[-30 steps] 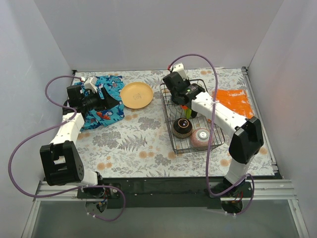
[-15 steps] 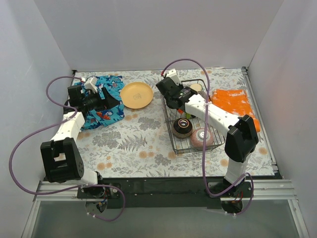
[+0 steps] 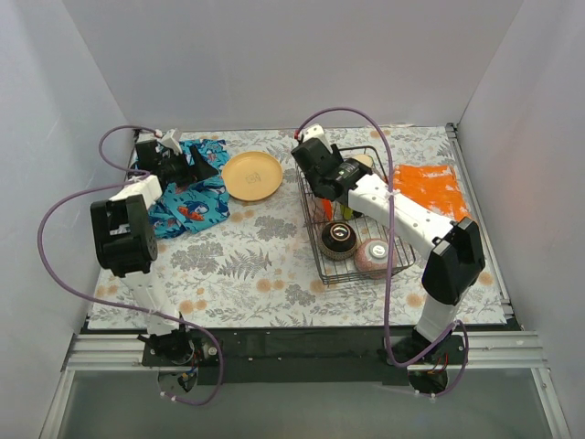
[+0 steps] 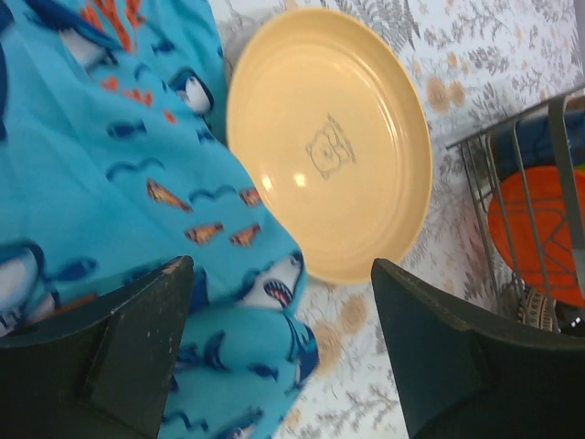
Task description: Load the mixed dishes into the dish rack
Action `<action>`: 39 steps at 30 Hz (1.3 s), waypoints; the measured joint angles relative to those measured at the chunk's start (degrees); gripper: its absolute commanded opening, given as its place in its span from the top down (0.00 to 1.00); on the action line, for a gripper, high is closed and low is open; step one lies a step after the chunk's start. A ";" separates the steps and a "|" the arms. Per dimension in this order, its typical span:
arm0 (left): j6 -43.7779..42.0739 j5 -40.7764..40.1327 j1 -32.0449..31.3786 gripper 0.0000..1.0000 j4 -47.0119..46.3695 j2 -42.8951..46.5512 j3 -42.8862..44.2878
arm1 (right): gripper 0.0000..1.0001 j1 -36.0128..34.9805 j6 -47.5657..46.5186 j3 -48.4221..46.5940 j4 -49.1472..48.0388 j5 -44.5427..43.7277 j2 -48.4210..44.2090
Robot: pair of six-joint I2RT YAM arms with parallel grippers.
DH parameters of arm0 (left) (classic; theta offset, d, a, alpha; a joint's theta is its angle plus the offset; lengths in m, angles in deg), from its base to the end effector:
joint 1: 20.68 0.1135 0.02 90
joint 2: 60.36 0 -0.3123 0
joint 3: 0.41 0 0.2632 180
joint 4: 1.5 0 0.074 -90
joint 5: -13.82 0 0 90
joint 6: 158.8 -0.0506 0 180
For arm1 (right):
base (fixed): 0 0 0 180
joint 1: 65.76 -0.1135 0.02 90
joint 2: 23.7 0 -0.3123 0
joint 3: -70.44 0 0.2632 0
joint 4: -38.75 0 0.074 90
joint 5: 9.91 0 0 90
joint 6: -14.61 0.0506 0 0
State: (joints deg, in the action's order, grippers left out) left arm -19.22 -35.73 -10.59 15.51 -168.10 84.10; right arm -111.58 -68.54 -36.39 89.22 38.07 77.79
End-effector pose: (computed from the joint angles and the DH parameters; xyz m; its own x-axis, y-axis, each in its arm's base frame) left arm 0.4418 0.0453 0.2345 -0.6821 -0.7098 -0.1759 -0.2545 0.4559 -0.8529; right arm 0.3191 0.2797 0.3650 -0.5147 -0.4025 -0.7570 -0.1433 0.9109 -0.3869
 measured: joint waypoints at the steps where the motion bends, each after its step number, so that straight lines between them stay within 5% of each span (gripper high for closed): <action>1: -0.17 -0.04 0.00 0.22 -0.17 -2.03 2.27 | 0.37 0.02 -0.35 -0.15 -0.17 1.01 -0.24; 19: -2.69 2.45 -2.58 0.37 -7.45 -24.83 21.73 | 0.34 0.00 -7.19 -1.40 -3.67 7.10 -0.48; 39: -4.79 2.78 -5.14 0.67 -8.33 -26.10 23.47 | 0.33 0.00 -9.22 -1.38 -4.94 7.67 -0.48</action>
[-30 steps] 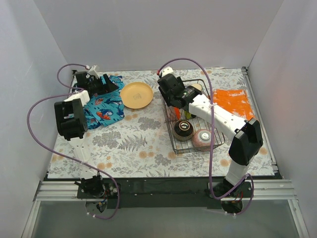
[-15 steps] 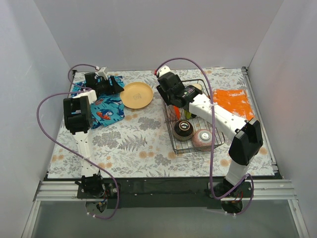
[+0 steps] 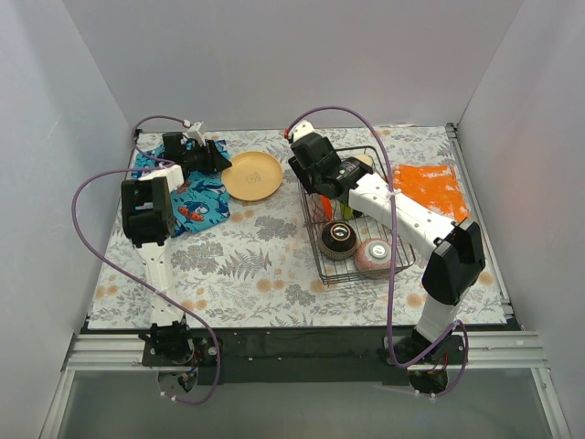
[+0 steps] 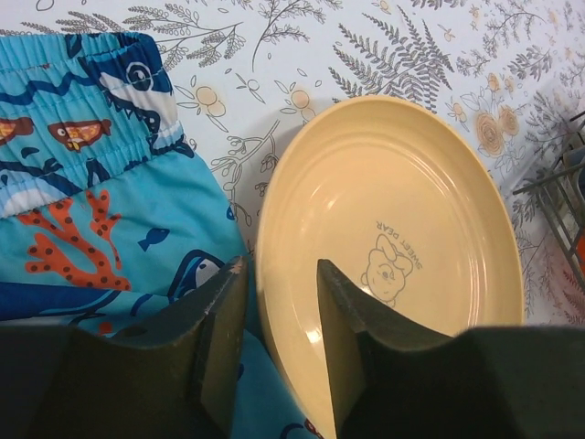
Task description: Load the mixed dishes into the dish rack
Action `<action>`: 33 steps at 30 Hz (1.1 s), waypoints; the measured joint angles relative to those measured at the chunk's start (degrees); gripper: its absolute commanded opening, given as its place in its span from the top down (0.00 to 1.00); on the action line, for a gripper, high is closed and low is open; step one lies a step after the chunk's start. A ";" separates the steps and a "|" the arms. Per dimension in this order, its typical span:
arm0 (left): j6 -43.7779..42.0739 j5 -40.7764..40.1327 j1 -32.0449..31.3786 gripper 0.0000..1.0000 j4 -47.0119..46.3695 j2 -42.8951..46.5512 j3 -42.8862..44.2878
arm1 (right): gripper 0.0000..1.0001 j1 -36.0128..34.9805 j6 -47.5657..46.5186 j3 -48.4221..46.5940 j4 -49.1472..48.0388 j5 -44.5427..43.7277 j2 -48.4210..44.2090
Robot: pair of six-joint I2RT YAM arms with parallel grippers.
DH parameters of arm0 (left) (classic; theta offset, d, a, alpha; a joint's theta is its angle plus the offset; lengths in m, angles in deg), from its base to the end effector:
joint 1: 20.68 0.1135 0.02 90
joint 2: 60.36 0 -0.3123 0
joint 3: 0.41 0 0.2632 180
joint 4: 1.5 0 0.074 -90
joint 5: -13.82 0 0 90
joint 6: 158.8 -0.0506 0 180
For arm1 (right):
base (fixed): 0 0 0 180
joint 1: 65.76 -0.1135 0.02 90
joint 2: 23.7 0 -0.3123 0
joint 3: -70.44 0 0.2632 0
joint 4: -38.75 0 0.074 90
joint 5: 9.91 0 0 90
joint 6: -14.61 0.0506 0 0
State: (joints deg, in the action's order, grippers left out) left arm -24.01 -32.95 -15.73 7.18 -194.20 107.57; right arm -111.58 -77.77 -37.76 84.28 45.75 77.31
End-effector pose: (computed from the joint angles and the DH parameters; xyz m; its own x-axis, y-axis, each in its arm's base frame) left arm 0.5654 0.0142 0.1611 -0.7526 -0.5804 -0.3110 -0.0437 0.5152 -0.8559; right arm 0.3212 0.2896 0.3812 -0.4202 -0.4816 -0.7691 -0.3015 0.8735 -0.3822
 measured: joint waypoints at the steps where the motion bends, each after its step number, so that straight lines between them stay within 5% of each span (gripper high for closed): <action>1: -0.09 0.00 -0.04 0.69 -0.02 0.00 0.00 | 0.33 0.00 -0.04 0.00 0.00 0.00 0.00; 11: -2.51 -2.16 -0.31 0.74 1.51 0.00 0.00 | 0.31 0.00 -1.11 0.17 -0.04 0.00 0.00; 26: -4.87 0.70 -0.92 1.00 5.03 1.22 -0.81 | 0.31 0.66 -4.85 2.62 -2.51 0.52 -0.02; 33: -3.89 4.24 0.39 1.00 7.41 13.75 -8.63 | 0.24 6.60 -3.76 -3.02 1.09 16.06 1.66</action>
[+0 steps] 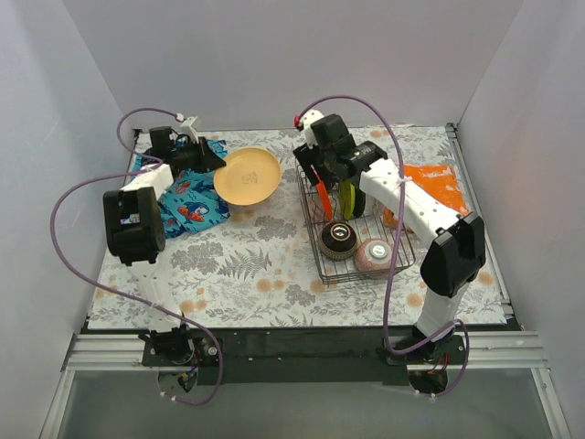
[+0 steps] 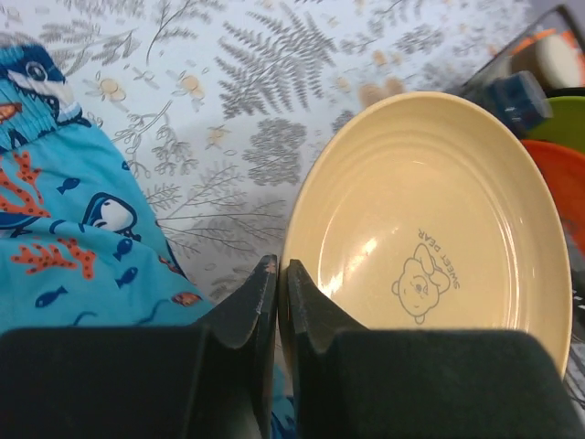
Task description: Load the mixed dishes into the dish rack
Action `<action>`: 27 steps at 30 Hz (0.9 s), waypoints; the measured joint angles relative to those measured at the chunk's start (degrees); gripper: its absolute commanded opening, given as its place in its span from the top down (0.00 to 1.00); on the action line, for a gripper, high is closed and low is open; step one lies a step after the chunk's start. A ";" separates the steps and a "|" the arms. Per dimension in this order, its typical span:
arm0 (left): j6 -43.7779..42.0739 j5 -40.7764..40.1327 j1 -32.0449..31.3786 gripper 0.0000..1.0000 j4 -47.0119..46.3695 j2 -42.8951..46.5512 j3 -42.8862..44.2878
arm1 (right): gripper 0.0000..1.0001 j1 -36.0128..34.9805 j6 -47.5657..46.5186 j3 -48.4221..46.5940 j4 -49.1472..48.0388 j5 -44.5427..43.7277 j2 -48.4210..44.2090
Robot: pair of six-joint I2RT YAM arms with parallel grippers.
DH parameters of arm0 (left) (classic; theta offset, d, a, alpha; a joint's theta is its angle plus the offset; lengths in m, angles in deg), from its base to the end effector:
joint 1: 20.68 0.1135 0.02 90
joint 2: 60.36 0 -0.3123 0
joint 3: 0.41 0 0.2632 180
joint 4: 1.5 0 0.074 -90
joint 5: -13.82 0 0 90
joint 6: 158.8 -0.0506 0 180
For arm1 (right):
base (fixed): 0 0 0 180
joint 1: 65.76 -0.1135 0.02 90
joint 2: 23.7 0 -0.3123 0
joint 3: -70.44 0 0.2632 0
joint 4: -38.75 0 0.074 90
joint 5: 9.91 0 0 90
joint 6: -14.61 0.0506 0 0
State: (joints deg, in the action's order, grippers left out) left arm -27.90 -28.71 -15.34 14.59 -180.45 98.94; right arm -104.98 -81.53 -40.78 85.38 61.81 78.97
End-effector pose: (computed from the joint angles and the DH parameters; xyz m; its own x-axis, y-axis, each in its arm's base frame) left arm 0.5106 0.0103 0.2256 -0.7945 -0.5188 -0.3158 0.0056 0.5137 -0.8580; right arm 0.3547 0.2690 0.3821 -0.4313 -0.4831 -0.7619 -0.4579 0.8449 -0.2765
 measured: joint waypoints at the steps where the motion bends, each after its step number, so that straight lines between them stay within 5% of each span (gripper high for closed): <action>1: 0.02 0.79 0.48 1.00 0.37 2.93 -1.36 | 0.24 0.87 0.42 -1.55 0.46 2.71 0.52; 12: 4.04 4.76 1.16 1.00 1.53 34.05 -15.02 | 0.27 1.95 10.51 -14.27 2.32 22.47 4.87; 22: -0.28 1.40 -0.37 1.00 6.19 38.18 -18.23 | 0.27 1.14 13.68 -16.61 3.17 17.27 4.44; 27: -2.36 1.05 -1.03 1.00 7.39 39.19 -20.22 | 0.28 2.54 15.26 -15.26 3.43 23.15 1.16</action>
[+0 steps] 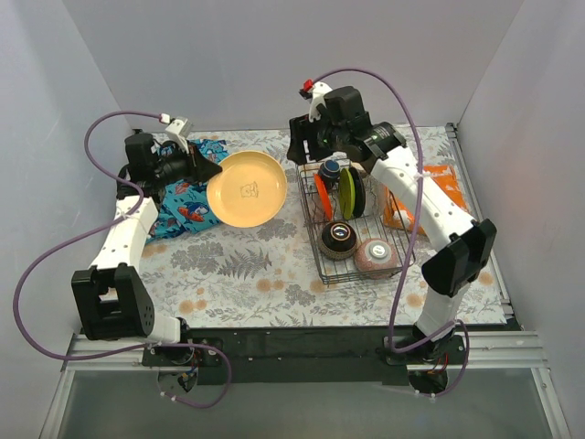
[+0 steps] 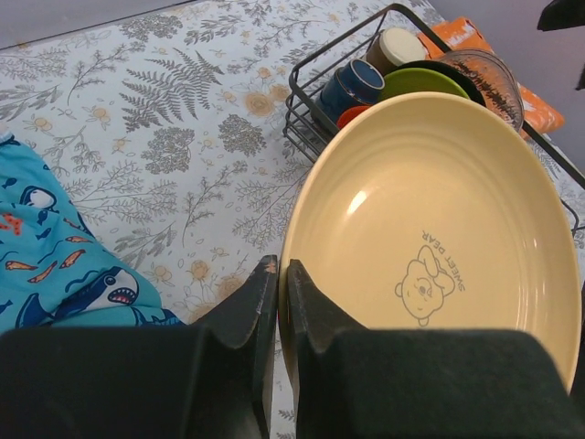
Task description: Load the mixed dishes into the dish rack
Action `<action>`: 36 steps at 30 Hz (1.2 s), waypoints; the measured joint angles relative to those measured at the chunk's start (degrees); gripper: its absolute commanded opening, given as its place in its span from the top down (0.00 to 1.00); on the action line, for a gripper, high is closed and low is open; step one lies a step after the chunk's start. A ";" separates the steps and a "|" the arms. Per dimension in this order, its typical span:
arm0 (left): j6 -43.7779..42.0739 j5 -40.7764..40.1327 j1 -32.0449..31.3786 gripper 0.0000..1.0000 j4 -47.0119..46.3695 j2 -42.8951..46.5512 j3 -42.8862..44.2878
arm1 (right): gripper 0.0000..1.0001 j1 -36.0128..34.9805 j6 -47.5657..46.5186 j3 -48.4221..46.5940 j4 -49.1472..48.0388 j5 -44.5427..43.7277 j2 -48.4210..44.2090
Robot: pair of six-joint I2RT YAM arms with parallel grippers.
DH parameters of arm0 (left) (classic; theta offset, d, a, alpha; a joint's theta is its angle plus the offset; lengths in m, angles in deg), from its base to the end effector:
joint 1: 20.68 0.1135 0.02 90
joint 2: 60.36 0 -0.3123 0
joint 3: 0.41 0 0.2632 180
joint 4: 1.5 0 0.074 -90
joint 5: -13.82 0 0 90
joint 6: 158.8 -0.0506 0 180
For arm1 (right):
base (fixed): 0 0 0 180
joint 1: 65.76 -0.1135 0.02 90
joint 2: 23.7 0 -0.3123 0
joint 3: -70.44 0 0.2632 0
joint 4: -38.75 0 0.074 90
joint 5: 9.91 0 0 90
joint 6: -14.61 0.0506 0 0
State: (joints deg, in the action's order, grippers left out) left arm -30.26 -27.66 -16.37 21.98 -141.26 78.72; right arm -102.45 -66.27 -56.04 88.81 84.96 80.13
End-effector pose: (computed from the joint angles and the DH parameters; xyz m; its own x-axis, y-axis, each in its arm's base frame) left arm 0.3328 -0.0129 0.3679 -0.7227 -0.4683 -0.5083 0.2245 0.5365 -0.8135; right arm 0.3567 0.2711 0.4608 -0.4684 -0.1521 -0.8703 -0.5890 0.7880 0.1793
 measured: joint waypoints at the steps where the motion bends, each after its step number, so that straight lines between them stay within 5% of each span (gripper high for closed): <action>1: 0.00 0.17 -0.24 1.00 -0.04 0.09 -0.20 | 0.28 0.26 0.35 1.14 -0.02 1.60 -1.29; 17: 6.27 4.46 -1.14 1.00 -6.91 0.39 -0.57 | 0.50 1.92 1.77 5.38 0.31 16.22 -0.24; 21: 7.23 4.68 -1.22 1.00 -7.89 0.39 -0.59 | 0.68 1.84 2.62 5.16 0.15 18.38 1.22; 24: 7.91 4.39 -1.62 1.00 -8.44 0.39 -1.01 | 0.99 1.09 2.62 4.17 0.00 19.54 2.43; 27: 9.05 4.39 -1.81 0.65 -9.49 0.44 -1.75 | 0.99 0.50 2.95 3.52 0.48 14.23 3.06; 28: 9.88 3.89 -2.16 0.46 -9.77 0.44 -1.79 | 0.99 0.20 2.73 3.45 0.59 12.41 3.21; 32: 12.41 -3.34 -3.61 0.36 -10.29 0.44 -2.16 | 0.99 -3.96 1.05 2.58 0.87 3.19 3.34; 36: 13.60 -14.19 -3.69 0.33 -9.07 0.44 -1.66 | 0.99 -10.27 -1.66 2.40 0.48 -15.80 2.60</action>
State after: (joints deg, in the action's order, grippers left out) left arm -16.66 -41.85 -20.06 12.91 -140.83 77.06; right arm -112.72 -67.93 -53.63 89.29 69.15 82.73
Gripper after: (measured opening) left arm 0.657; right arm 0.062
